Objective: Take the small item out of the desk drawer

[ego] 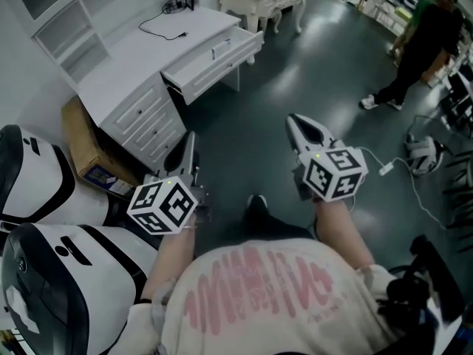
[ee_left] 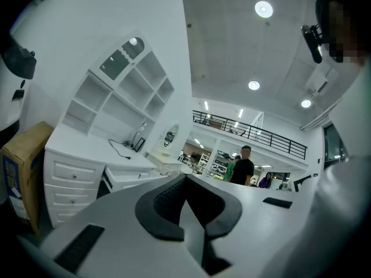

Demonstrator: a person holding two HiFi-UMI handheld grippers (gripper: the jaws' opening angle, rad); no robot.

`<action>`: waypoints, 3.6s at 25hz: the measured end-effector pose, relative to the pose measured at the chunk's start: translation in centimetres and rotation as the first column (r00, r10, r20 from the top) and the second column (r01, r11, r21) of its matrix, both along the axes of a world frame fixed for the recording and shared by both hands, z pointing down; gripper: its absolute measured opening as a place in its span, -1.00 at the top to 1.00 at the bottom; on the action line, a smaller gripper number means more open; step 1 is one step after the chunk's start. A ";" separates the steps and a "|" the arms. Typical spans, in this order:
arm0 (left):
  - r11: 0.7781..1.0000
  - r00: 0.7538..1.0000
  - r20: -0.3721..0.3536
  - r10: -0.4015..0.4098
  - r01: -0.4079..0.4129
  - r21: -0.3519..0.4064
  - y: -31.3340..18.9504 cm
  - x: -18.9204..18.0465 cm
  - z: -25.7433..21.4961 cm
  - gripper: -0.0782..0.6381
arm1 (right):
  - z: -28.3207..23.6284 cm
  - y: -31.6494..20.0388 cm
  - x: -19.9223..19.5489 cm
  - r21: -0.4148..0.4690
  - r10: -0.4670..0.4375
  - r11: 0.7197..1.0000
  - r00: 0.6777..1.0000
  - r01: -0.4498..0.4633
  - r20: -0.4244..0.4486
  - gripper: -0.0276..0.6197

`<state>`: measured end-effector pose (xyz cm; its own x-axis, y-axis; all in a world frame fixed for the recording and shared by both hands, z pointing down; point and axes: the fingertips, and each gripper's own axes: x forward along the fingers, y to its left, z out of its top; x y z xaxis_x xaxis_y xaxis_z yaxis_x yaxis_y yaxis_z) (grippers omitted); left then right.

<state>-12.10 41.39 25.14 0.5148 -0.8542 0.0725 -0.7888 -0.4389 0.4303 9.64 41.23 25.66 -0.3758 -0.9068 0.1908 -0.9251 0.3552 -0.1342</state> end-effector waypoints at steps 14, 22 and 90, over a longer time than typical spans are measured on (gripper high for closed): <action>0.997 0.997 0.035 -0.073 0.072 0.034 -21.4 0.8 -0.8 0.70 | 0.8 -22.3 0.7 0.003 -0.093 0.996 0.996 0.093 0.009 0.86; 0.993 0.993 0.023 -0.115 0.114 0.032 -32.8 2.2 0.1 0.70 | 0.8 -34.5 0.7 0.001 -0.164 0.987 0.986 0.164 0.023 0.86; 0.894 0.994 0.101 -0.047 0.087 -0.439 -69.0 -0.5 21.8 0.70 | 33.7 -69.6 -8.8 -0.847 -0.919 0.205 -0.201 0.491 -0.339 0.43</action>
